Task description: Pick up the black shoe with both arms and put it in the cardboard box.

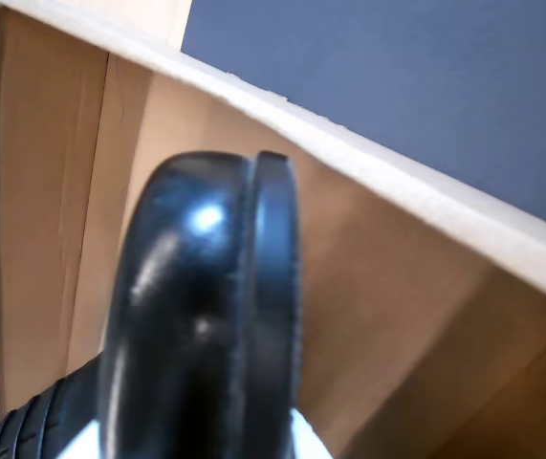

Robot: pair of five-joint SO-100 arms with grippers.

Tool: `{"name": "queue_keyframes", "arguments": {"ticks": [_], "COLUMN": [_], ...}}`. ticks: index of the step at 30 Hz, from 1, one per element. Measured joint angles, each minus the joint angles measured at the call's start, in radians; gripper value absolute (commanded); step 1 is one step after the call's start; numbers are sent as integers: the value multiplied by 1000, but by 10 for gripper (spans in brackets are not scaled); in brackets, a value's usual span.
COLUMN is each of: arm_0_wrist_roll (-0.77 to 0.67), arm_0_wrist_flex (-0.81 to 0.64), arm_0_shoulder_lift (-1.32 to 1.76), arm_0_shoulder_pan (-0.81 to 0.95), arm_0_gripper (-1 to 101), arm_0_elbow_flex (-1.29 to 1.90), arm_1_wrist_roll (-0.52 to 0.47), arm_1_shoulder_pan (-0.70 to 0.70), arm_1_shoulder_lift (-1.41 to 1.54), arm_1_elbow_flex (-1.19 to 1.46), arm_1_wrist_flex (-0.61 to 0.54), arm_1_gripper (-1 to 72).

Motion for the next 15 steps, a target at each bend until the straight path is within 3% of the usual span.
{"name": "queue_keyframes", "arguments": {"ticks": [9,12,15], "arm_0_wrist_roll": [-32,-40,-63], "arm_0_wrist_flex": [40,77,103], "arm_0_shoulder_lift": [0,6,15], "arm_0_shoulder_pan": [0,-5,-55], "arm_0_gripper": [537,575,601], "arm_0_elbow_flex": [-8,-12,-12], "arm_1_wrist_roll": [17,17,17], "arm_1_shoulder_pan": [35,52,37], "arm_1_shoulder_lift": [0,0,0], "arm_1_elbow_flex": [0,0,0], "arm_1_wrist_flex": [35,35,48], "arm_1_gripper": [418,494,524]}}
